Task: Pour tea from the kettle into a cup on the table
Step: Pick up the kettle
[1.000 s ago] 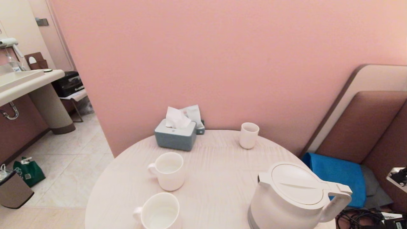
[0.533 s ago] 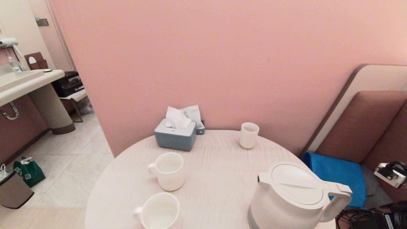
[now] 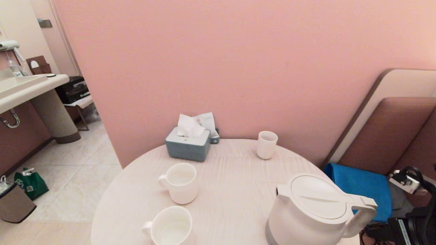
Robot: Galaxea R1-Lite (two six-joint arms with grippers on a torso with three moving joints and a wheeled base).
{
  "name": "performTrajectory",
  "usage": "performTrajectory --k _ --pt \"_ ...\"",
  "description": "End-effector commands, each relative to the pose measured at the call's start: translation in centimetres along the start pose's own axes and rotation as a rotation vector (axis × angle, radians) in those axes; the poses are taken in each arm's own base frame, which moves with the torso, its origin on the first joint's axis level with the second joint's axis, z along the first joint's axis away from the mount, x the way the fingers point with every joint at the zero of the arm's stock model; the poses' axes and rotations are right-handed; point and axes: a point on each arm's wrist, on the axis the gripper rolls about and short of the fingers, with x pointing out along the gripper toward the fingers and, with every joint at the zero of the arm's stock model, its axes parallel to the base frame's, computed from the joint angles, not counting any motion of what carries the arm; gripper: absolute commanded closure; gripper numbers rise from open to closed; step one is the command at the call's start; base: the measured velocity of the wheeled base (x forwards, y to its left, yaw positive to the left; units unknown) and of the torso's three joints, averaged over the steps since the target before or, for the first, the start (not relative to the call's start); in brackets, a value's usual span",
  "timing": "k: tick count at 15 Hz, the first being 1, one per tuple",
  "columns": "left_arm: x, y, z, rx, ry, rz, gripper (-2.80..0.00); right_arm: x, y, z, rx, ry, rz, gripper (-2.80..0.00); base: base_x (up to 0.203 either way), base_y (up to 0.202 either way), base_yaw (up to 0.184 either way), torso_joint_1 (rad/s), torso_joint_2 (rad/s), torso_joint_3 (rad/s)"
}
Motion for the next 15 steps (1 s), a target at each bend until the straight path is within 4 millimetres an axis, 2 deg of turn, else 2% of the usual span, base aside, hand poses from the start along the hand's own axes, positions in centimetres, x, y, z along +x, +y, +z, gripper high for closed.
performTrajectory --k 1,6,10,15 --pt "0.0 0.0 0.0 0.000 0.001 0.000 0.00 0.1 0.0 0.0 0.002 0.010 0.000 -2.80 0.000 0.000 0.000 0.000 0.00 0.000" --pt "0.0 0.0 0.0 0.000 0.001 0.000 0.00 -0.3 0.0 -0.6 -0.006 0.008 -0.032 -2.80 0.000 0.000 0.000 0.000 0.00 0.000" --pt "0.0 0.0 0.0 0.000 0.001 0.000 0.00 0.5 -0.5 -0.2 -0.002 -0.005 -0.208 -2.80 0.000 0.000 0.000 0.000 0.00 0.000" --pt "0.0 0.0 0.0 0.000 -0.001 0.000 0.00 1.2 0.2 0.0 -0.036 0.017 -0.166 -2.80 0.000 0.000 0.000 0.000 0.00 0.000"
